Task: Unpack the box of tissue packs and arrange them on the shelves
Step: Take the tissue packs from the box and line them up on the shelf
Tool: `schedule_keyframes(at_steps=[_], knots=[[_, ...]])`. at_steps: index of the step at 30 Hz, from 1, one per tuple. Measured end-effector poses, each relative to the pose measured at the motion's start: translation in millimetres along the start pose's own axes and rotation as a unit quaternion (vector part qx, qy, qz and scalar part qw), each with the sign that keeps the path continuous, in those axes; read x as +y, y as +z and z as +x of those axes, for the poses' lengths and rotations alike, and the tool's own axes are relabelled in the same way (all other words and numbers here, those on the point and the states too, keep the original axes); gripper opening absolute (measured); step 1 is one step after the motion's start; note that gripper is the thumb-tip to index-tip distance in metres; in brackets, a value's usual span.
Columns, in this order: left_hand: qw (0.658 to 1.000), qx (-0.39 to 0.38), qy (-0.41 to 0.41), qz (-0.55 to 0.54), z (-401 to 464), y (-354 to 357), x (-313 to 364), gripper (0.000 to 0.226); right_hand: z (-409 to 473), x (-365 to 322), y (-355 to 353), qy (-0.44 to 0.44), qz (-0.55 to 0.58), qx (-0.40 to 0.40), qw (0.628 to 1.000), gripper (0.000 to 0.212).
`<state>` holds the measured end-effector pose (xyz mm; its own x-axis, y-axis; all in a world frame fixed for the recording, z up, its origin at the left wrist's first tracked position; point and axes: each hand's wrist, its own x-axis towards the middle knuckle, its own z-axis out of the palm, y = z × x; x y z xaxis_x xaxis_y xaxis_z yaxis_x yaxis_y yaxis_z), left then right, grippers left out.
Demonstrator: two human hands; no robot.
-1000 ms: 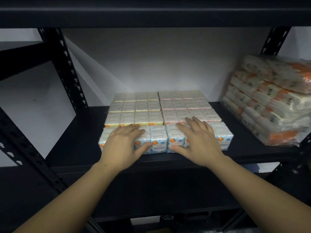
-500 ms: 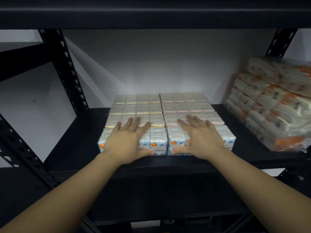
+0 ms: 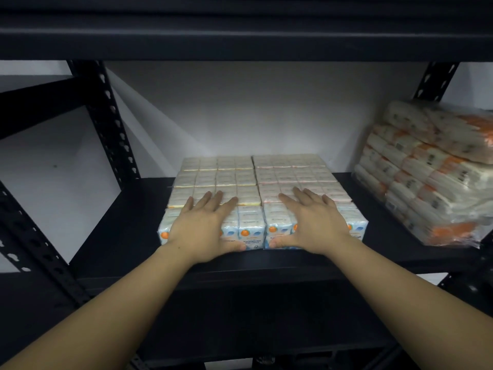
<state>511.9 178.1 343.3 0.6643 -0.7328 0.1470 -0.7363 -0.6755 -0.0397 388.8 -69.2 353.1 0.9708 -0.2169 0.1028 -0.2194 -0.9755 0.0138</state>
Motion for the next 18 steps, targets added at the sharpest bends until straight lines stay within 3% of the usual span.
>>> schedule_keyframes(at_steps=[3, 6, 10, 14, 18], knots=[[0.998, -0.011, -0.006, -0.058, -4.5, -5.5, -2.5, 0.127, -2.5, -0.8, -5.7, 0.005, 0.023, -0.024, 0.999, 0.135], [0.995, 0.029, -0.012, -0.091, -14.4, -18.1, -13.6, 0.132, -5.7, -9.5, -10.5, 0.010, 0.056, -0.031, 0.998, 0.143], [0.980, 0.064, -0.087, -0.165, -28.8, -26.9, -47.0, 0.128, -2.7, -34.0, -10.7, -0.016, 0.095, -0.014, 0.995, 0.141], [0.922, 0.061, -0.162, -0.348, -35.9, -24.9, -67.4, 0.117, 8.2, -49.9, -6.0, -0.032, 0.112, 0.003, 0.993, 0.136], [0.860, 0.047, -0.166, -0.480, -31.7, -16.2, -59.4, 0.086, 13.5, -49.7, -0.7, -0.043, 0.077, 0.001, 0.996, 0.130]])
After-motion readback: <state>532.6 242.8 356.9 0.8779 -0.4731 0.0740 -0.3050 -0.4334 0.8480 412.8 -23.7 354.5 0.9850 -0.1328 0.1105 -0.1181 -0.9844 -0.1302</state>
